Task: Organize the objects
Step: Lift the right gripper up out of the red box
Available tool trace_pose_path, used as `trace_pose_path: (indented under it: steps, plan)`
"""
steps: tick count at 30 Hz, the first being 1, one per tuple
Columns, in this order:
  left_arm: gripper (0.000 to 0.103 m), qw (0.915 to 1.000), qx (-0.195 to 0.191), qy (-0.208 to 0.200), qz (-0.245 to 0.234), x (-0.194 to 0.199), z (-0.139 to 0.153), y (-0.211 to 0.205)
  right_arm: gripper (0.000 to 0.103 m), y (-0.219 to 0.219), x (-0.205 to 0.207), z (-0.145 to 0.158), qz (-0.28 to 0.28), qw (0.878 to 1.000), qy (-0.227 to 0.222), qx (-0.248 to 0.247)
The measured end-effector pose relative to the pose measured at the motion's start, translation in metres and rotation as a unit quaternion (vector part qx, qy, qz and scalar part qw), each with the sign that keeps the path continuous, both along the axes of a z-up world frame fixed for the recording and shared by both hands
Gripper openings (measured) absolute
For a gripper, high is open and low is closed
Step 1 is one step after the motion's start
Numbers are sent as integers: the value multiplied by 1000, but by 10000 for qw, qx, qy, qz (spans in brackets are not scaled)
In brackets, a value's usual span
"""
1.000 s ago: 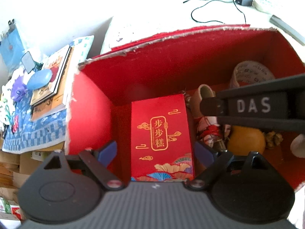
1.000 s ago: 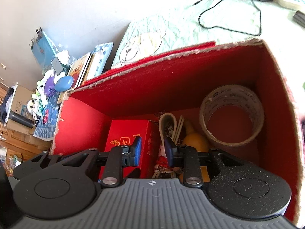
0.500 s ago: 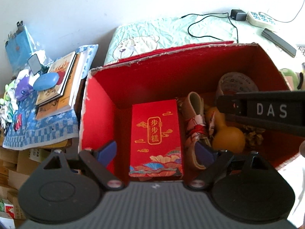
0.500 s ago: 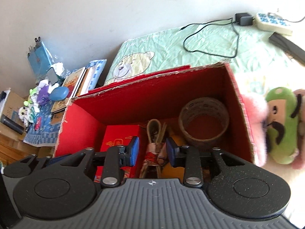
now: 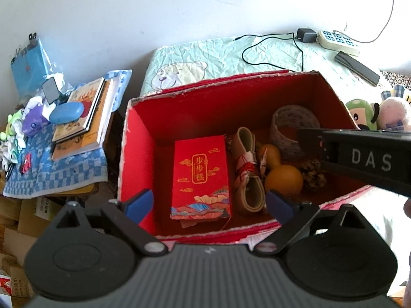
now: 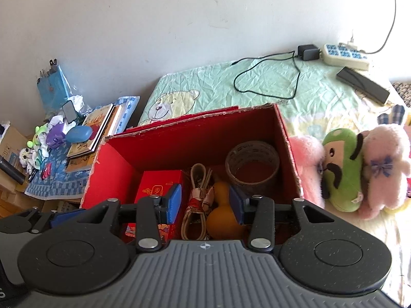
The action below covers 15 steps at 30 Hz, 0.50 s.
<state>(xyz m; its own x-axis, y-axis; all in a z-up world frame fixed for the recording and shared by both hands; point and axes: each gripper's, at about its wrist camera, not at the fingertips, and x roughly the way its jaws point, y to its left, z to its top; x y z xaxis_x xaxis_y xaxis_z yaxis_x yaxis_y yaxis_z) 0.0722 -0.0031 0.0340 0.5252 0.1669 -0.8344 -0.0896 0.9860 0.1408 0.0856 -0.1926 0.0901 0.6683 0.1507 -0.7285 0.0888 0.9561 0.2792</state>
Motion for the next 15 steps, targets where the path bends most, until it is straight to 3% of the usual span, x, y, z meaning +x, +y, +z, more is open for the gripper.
trace_pose_path:
  steps: [15]
  plan:
    - [95,10000,-17,1,39,-27,-3,-6,50,-3,-41,5,-398,9980,-145,-470]
